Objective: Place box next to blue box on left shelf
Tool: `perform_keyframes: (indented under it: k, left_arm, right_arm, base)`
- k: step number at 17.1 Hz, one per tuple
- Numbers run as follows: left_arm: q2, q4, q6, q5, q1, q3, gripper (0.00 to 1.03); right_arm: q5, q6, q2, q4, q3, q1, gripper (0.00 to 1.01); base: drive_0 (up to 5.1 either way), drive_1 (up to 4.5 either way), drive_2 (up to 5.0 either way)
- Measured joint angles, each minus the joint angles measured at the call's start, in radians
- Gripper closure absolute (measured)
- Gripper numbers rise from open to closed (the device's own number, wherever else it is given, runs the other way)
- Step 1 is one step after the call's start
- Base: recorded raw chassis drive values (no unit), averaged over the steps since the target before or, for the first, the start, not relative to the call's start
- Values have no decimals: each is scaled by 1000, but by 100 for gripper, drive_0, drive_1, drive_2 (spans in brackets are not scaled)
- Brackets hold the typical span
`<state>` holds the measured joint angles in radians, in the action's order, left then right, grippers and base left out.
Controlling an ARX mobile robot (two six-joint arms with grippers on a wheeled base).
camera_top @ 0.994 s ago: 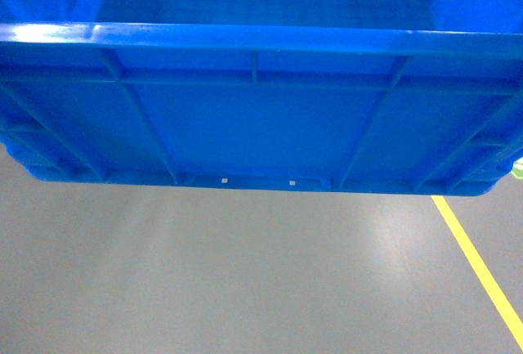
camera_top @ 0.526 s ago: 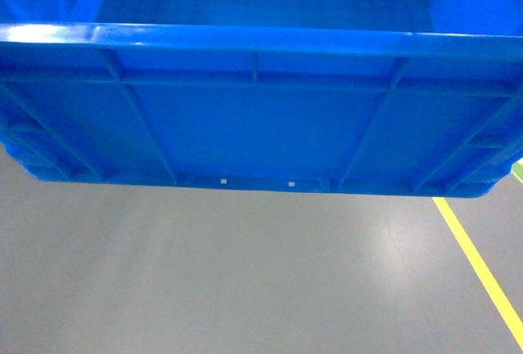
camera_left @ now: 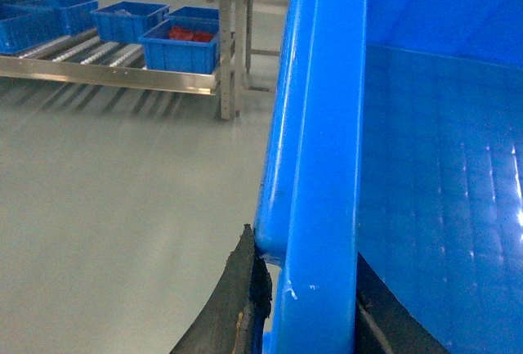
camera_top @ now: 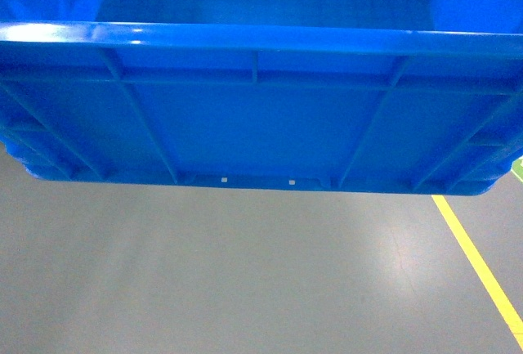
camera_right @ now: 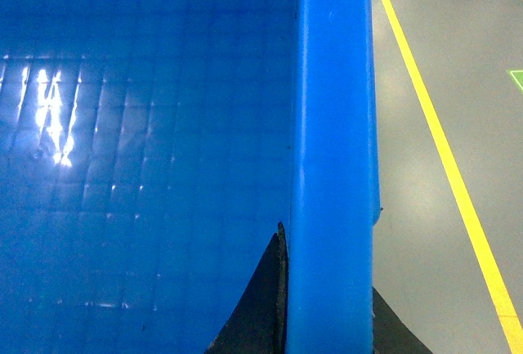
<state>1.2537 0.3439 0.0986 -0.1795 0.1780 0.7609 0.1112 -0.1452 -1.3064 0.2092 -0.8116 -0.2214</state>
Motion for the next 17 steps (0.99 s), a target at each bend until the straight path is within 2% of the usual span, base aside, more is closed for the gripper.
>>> perform_keyframes:
  k: [17]
  left_arm:
    - [0, -1, 0, 0, 0, 0, 88]
  right_arm:
    - [0, 0, 0, -3, 0, 0, 93]
  base:
    - [-6, 411, -423]
